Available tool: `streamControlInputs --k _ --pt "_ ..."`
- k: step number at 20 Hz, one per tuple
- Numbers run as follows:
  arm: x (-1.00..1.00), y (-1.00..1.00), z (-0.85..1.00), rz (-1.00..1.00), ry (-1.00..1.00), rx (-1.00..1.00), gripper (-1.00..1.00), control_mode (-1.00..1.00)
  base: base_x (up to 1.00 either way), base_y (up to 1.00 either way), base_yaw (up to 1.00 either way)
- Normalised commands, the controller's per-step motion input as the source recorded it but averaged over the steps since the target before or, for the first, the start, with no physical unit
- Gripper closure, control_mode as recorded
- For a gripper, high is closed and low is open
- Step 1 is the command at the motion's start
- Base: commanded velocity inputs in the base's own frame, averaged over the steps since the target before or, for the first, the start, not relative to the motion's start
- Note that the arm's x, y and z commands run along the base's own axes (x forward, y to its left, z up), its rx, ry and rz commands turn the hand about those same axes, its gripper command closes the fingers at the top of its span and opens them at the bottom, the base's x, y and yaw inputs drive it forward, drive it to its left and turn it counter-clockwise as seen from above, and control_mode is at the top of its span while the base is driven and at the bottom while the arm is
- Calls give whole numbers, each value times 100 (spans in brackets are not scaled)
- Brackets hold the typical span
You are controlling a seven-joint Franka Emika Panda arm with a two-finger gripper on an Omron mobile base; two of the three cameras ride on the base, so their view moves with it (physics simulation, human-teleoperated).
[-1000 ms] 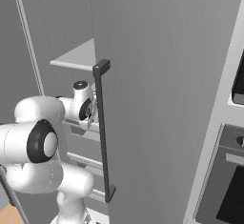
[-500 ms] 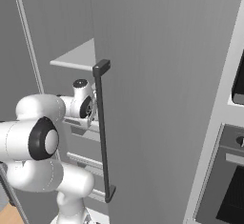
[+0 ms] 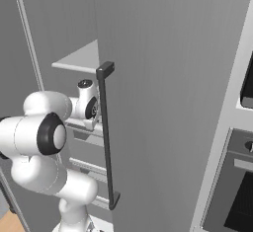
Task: Take the meat container that has the chicken drumstick and place it on the second highest rack of the freezer. Then take the vegetable container that has the corn and bell pepper and place it on the highest rack of the freezer.
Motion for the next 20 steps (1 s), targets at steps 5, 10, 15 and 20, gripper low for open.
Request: streamControlInputs --k 5,10,15,20 --pt "0 1 0 0 0 0 -100 -100 0 0 0" --pt "-4 0 14 0 -9 0 -100 -100 0 0 0" --pt "-30 0 25 0 -17 0 -100 -100 0 0 0" --pt "-48 0 10 0 -10 0 -100 -100 0 0 0"
